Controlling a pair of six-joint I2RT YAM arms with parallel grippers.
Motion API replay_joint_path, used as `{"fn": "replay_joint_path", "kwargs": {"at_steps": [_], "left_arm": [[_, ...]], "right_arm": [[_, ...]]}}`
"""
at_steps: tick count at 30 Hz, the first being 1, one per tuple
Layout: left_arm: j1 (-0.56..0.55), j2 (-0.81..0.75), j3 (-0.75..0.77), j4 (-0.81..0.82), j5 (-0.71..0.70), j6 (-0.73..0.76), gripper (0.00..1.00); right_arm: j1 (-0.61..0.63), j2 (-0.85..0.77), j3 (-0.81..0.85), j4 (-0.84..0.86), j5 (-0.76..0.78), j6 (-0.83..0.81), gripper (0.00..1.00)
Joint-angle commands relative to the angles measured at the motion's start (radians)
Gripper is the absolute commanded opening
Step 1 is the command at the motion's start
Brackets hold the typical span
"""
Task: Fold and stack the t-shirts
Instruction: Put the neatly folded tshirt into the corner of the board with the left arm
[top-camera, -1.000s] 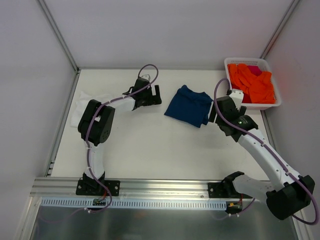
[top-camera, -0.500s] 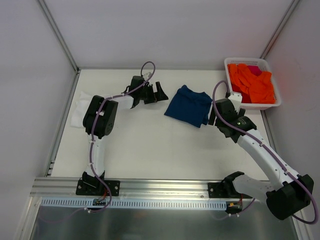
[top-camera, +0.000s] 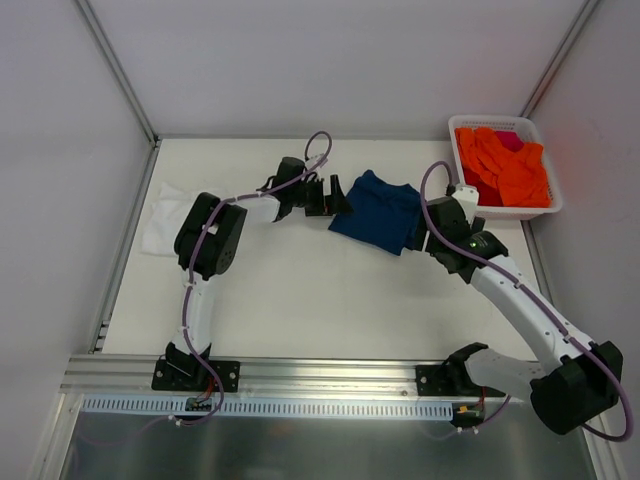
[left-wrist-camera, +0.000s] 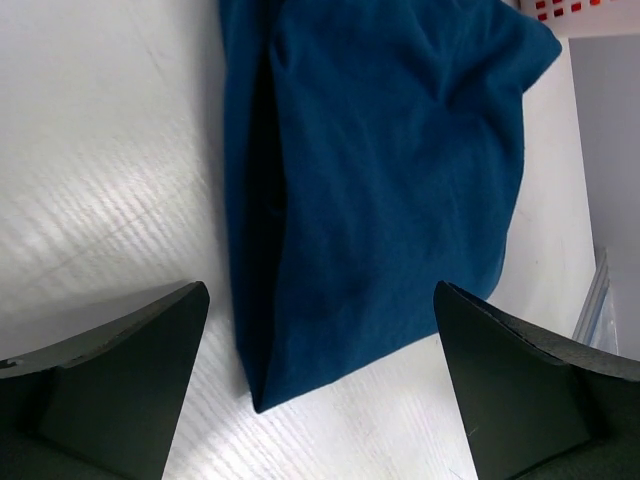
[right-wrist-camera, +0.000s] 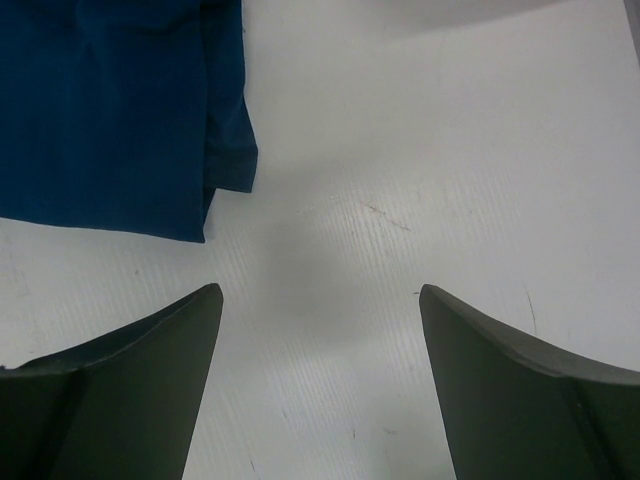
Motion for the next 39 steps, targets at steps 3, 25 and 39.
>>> {"fn": "replay_joint_path", "kwargs": {"at_steps": [3,25,39], "left_arm": [[-0.044,0.011,0.029,-0.078,0.048,0.023,0.99],[-0.133,0.140,0.179,-0.029,0.029,-0.044,0.99],[-0.159,0.242,0.296,-0.033,0.037,-0.116,0.26]], "right_arm": [[-0.001,-0.010,-0.021,0.025,-0.024,0.020,0.84],[-0.001,-0.188,-0.019,-0.069,-0.001,0.008,0.84],[-0.001,-0.335,-0.027,-0.148,0.009,0.022,0.84]]}}
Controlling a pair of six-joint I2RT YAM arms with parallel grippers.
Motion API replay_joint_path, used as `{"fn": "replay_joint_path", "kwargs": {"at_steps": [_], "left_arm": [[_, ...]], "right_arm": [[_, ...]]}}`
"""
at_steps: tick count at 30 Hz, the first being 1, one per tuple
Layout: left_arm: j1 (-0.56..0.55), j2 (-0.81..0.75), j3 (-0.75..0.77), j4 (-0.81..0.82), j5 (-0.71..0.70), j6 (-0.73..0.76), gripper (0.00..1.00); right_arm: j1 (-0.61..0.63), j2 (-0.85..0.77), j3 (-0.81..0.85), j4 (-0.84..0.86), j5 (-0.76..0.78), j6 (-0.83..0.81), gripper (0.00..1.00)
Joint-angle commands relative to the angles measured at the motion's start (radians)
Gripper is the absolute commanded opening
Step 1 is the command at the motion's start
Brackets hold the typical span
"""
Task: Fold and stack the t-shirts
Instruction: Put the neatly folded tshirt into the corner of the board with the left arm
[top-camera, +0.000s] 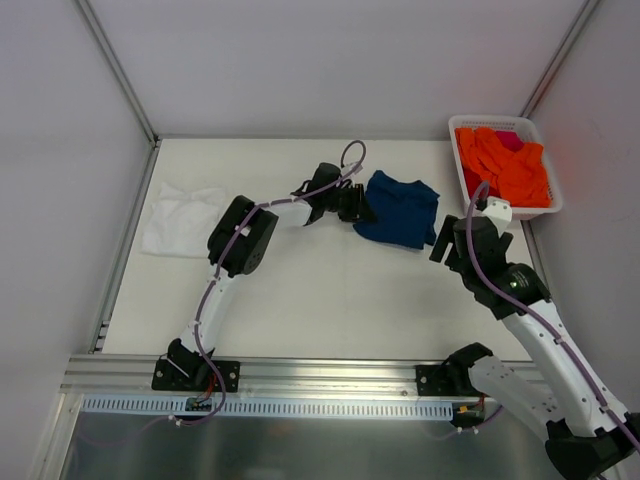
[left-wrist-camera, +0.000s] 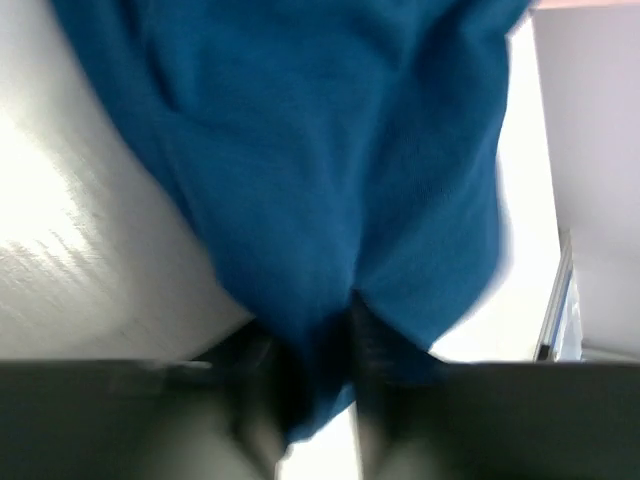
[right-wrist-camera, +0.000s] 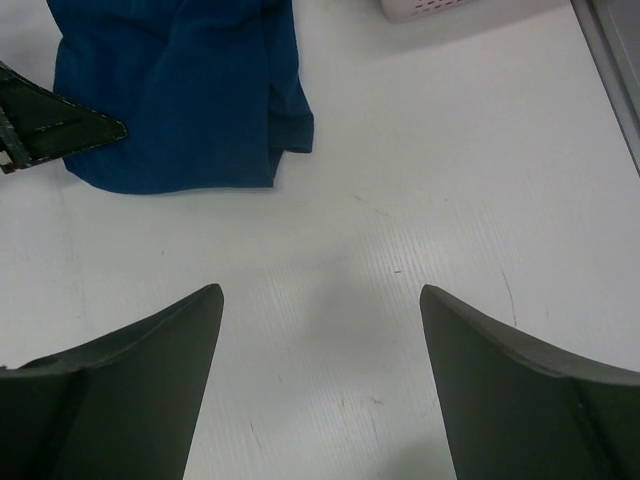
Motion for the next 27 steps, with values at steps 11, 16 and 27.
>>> {"fn": "replay_joint_path", "kwargs": {"at_steps": [11,16,27], "left_arm": [[-0.009,-0.124,-0.126,-0.154,-0.177,0.074,0.00],[0.023,-0.337,-0.359,-0.241,-0.395,0.093,0.00],[0.098,-0.659,-0.697,-0.315,-0.648,0.082,0.00]], "right_arm": [[-0.001,-0.065,0.010,-0.054,0.005,0.014,0.84],[-0.001,-0.032,-0.012,0.001,-0.046,0.005,0.84],[0.003,0.253,-0.098,0.295,-0.256,0.013,0.85]]}}
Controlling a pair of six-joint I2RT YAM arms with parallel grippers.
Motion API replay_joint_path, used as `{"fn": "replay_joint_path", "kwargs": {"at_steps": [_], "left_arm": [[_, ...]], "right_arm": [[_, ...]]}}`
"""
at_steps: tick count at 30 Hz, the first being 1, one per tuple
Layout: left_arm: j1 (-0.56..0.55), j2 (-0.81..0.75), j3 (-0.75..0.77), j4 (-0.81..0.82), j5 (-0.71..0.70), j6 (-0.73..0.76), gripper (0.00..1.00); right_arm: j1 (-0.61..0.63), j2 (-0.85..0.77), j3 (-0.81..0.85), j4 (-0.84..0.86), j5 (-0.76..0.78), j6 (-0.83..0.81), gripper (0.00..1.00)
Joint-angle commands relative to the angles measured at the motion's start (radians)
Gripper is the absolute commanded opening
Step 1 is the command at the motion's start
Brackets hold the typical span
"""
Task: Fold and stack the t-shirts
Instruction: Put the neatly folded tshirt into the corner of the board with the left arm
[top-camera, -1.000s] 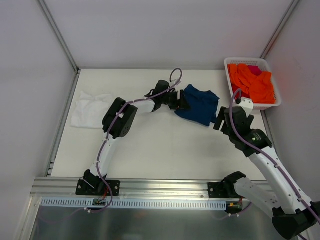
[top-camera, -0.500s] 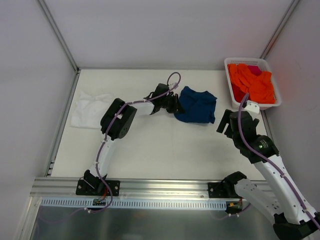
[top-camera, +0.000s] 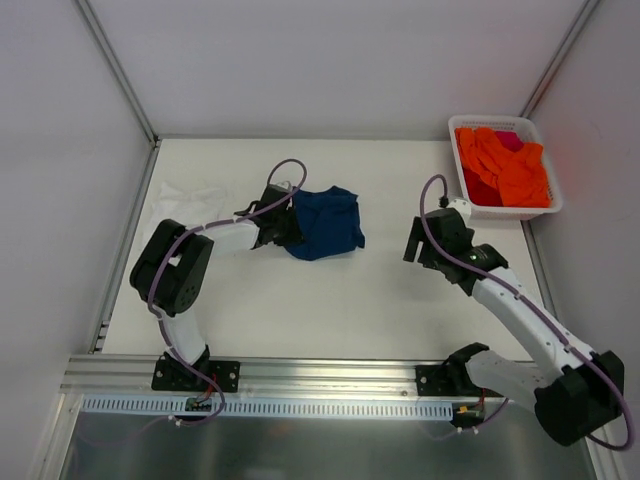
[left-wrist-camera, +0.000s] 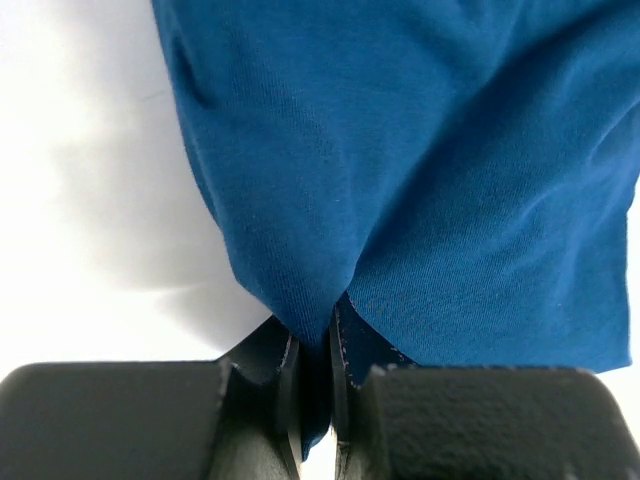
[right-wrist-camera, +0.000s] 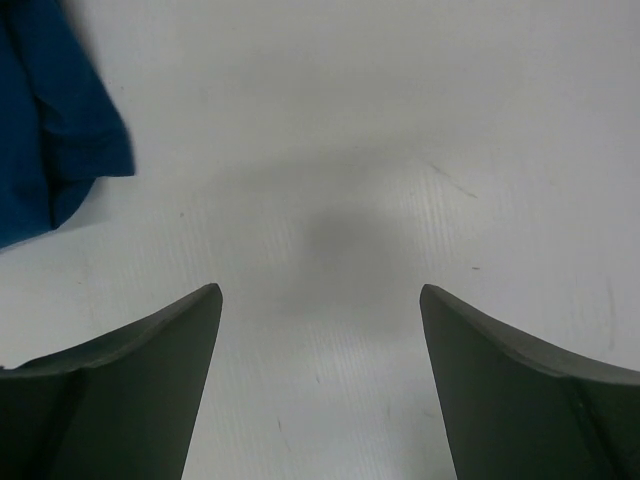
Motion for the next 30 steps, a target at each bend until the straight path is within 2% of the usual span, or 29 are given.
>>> {"fn": "replay_joint_path", "kwargs": {"at_steps": [1,6,14,22,30], "left_arm": [[0.004,-0.087,-0.059,-0.069,-0.136,0.022,0.00],[0.011,-0.153,-0.070,-0.159,-0.236,0.034,0.00],[0.023,-0.219,0.017,-0.372,-0.421,0.080,0.00],[0.136,-0.209,0.126,-0.498,-0.497,0.129,0.00],[0.236,-0.215,0.139,-0.552,-0.520,0.144,0.00]], "right_arm": [[0.002,0.119,-0.007,0.201,-0.138,0.009,0.85],[0.006,0.272,0.000,0.353,-0.305,0.049,0.86],[0.023,0.460,0.099,0.396,-0.347,0.049,0.86],[0.049,0.478,0.089,0.422,-0.359,0.041,0.86],[0.049,0.467,0.078,0.417,-0.355,0.005,0.86]]}}
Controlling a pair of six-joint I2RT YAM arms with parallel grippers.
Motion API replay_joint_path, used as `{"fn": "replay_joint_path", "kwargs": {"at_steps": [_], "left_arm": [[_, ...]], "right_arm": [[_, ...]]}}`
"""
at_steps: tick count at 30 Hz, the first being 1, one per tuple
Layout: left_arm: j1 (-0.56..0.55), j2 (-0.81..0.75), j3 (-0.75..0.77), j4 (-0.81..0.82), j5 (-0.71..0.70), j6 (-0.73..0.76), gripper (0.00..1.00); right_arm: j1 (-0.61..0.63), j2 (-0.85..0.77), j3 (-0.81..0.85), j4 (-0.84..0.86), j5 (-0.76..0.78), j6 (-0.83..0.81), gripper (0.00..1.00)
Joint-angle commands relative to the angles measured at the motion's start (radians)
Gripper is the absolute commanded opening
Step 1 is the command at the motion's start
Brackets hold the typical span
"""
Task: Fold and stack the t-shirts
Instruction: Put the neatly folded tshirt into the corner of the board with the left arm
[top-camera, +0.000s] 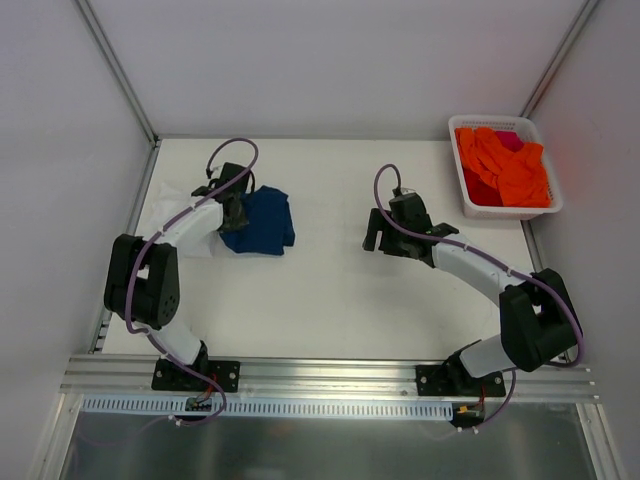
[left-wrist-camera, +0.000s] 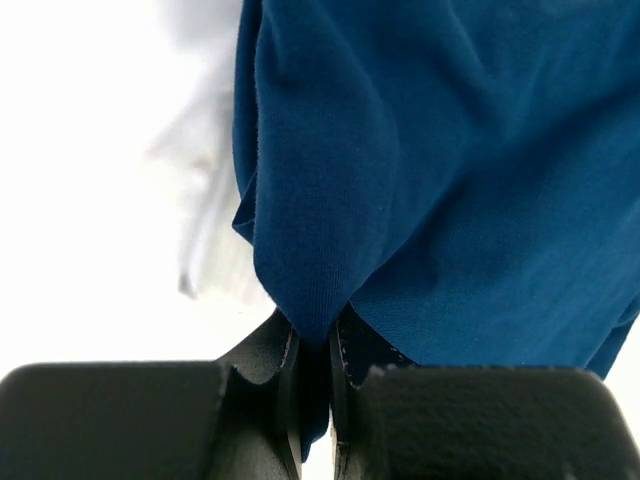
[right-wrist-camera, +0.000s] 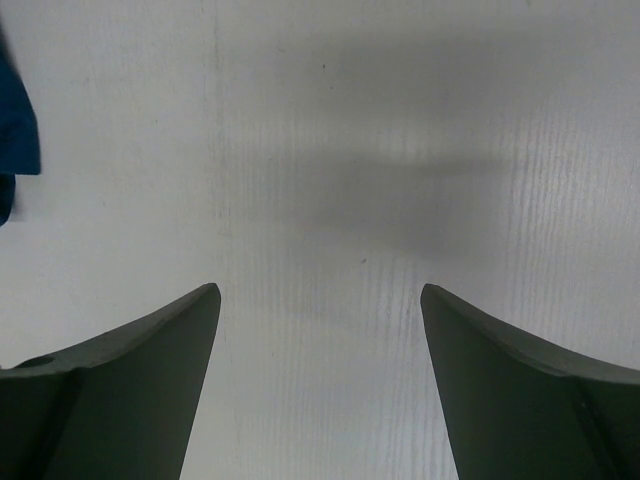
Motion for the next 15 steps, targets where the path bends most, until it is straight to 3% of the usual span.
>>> {"fn": "replay_joint_path", "kwargs": {"at_steps": [1,15], "left_arm": [[0.025,-0.037,0.033,-0.061,-0.050,0.025,0.00],[0.149,-0.123,0.111,-0.110,-0.061,0.062,0.00]], "right_arm": [[0.001,-0.007,0.014,0.024,-0.007,-0.025,0.86],[0.000,0.016,-0.018,0.037,-0.016,-0.036,0.86]]}}
